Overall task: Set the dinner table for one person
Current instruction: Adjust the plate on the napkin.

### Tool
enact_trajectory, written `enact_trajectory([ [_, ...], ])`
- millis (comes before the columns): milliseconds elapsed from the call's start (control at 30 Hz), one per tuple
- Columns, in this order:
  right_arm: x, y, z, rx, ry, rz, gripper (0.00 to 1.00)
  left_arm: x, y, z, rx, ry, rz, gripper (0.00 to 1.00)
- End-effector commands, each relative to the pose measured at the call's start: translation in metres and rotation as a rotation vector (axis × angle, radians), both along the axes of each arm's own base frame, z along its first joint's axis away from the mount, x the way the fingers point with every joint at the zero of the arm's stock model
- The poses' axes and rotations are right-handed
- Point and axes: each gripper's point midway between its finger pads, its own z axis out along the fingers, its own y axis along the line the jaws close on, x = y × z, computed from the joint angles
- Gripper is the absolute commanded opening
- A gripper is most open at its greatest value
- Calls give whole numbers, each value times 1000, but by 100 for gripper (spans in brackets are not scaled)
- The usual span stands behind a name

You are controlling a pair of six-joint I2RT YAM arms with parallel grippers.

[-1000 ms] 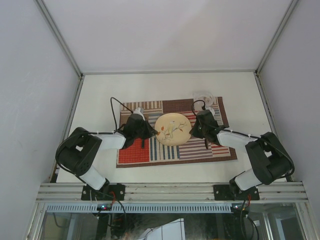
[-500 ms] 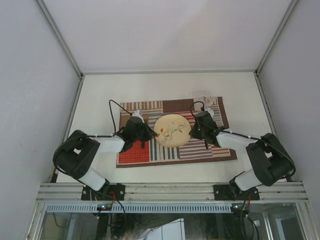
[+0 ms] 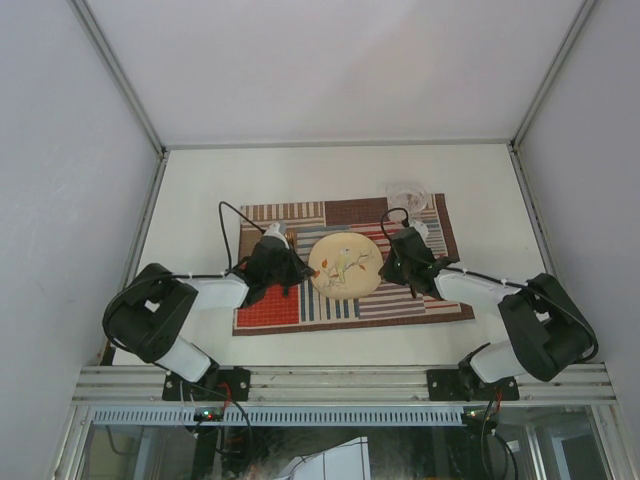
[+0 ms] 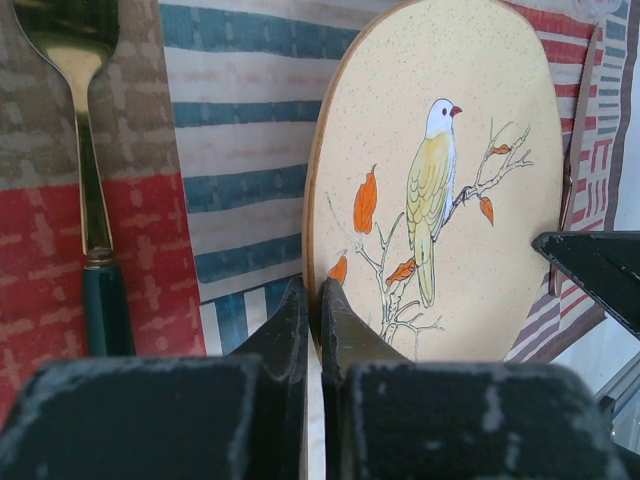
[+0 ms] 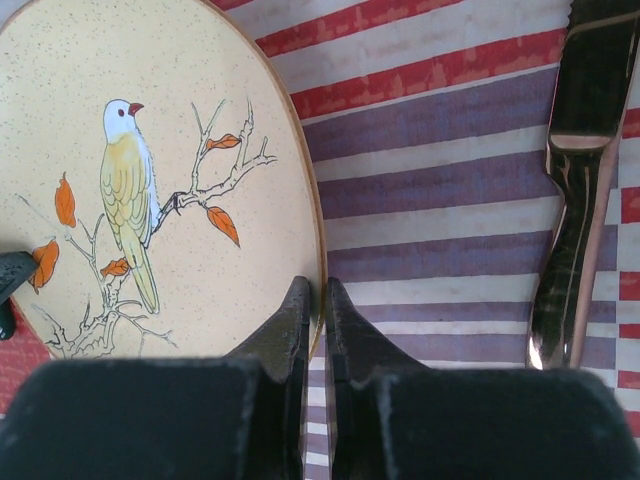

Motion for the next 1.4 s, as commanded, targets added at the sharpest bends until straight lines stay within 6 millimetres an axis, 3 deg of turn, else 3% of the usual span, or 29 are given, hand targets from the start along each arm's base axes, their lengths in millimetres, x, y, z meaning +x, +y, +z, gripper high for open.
enact_trajectory([
  [0, -5, 14, 13, 49, -24, 42, 0, -23, -19, 9, -37, -14, -115, 0],
  [667, -15, 13, 9, 36, -10, 46, 0, -33, -17, 9, -32, -22, -116, 0],
  [800, -14, 13, 9, 37, -12, 43, 4, -30, -16, 10, -21, -32, -110, 8],
  [1067, -14, 11, 12, 31, -23, 42, 26, -24, -16, 15, -3, -51, -108, 36],
  [1367, -14, 5, 17, 15, -38, 29, 28, -27, -5, 25, 11, -83, -83, 41],
])
